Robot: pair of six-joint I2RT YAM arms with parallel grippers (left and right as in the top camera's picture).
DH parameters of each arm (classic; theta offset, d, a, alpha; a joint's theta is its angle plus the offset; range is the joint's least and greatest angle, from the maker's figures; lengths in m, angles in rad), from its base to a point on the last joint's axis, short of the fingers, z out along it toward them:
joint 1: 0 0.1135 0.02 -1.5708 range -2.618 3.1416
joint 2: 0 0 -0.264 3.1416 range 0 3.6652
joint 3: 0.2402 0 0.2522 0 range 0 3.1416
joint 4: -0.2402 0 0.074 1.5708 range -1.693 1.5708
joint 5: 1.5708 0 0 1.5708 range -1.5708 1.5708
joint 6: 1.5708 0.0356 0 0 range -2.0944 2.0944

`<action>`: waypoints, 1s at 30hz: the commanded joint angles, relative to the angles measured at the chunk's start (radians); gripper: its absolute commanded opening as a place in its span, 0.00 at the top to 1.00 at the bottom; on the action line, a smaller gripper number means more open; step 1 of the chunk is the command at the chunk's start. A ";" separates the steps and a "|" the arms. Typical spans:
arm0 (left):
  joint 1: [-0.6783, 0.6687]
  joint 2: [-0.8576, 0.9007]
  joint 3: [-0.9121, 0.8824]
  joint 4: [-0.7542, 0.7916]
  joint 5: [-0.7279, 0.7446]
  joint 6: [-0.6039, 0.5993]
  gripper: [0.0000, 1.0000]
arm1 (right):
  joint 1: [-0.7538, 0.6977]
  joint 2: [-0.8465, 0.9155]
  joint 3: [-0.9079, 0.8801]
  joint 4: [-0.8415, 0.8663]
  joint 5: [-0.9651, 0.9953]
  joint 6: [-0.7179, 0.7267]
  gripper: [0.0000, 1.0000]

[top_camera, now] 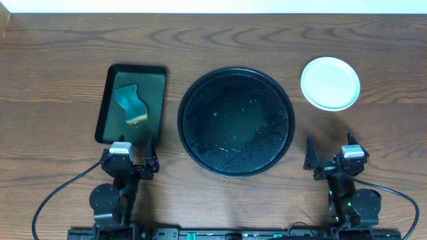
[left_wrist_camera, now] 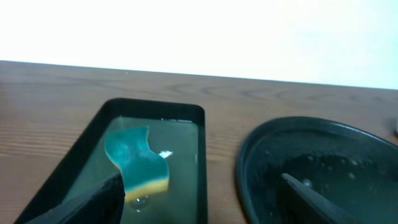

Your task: Clean dirty plates on tray and stack at the side

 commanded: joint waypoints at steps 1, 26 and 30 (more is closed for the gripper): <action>-0.003 -0.035 -0.029 0.019 -0.050 -0.013 0.22 | 0.000 -0.007 -0.001 -0.005 0.006 -0.012 0.01; -0.003 -0.054 -0.084 0.012 -0.180 0.003 0.22 | 0.000 -0.007 -0.001 -0.005 0.006 -0.012 0.01; -0.003 -0.054 -0.084 0.012 -0.179 0.003 0.22 | 0.000 -0.007 -0.001 -0.005 0.006 -0.012 0.01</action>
